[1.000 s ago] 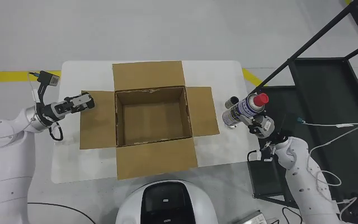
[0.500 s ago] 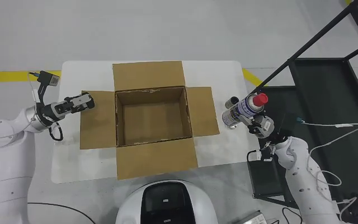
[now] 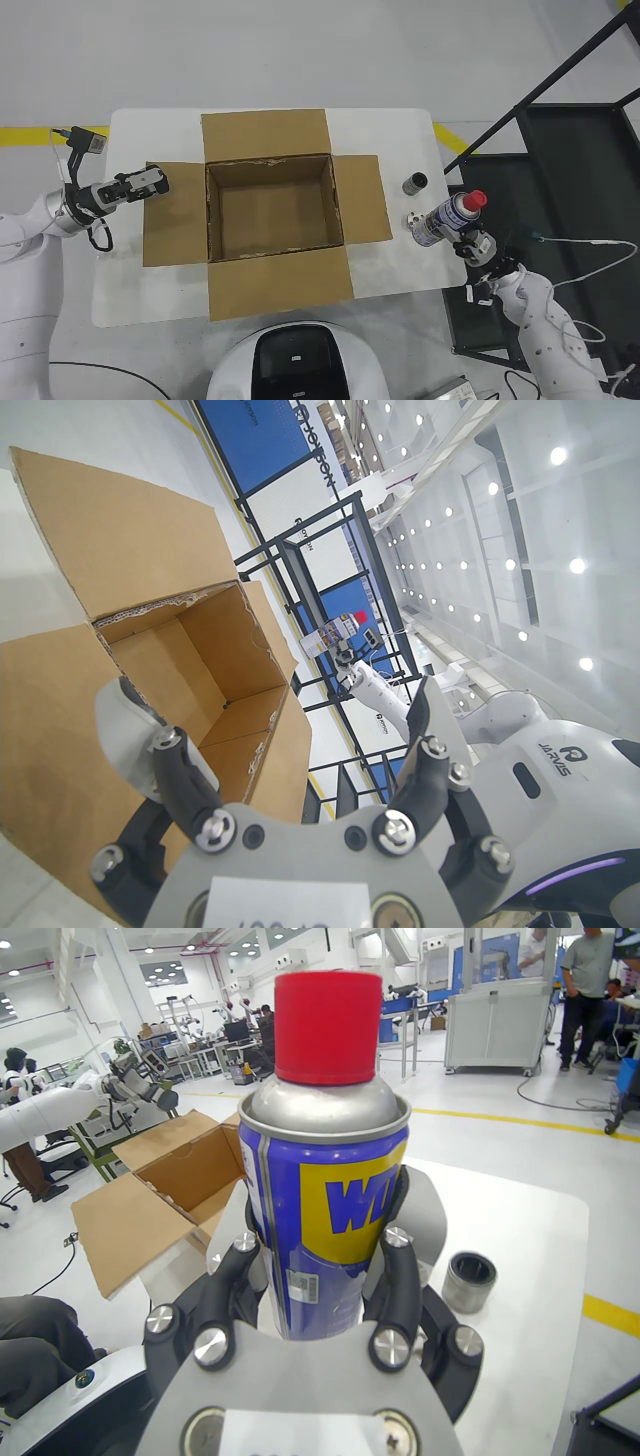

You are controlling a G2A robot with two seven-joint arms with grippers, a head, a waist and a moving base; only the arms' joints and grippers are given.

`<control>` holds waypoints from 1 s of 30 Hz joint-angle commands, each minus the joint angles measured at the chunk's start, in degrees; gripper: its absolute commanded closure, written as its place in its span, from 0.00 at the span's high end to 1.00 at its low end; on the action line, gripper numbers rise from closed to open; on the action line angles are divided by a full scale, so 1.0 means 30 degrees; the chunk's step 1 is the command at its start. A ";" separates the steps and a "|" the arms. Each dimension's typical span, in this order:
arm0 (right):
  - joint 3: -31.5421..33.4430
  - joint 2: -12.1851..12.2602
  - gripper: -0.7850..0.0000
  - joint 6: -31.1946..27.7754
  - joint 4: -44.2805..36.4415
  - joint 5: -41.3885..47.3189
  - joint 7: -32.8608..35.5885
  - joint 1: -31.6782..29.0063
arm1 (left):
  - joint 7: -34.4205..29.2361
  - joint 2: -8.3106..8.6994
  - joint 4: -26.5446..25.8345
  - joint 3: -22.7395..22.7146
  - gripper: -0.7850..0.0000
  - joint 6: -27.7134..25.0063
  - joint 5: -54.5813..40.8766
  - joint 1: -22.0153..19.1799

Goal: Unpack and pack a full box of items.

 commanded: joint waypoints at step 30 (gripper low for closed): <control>-0.3366 -0.0518 0.00 0.3467 0.5382 -0.0166 -0.1519 0.1759 | 0.0000 0.0000 0.0000 0.0000 1.00 0.0000 0.0000 0.0000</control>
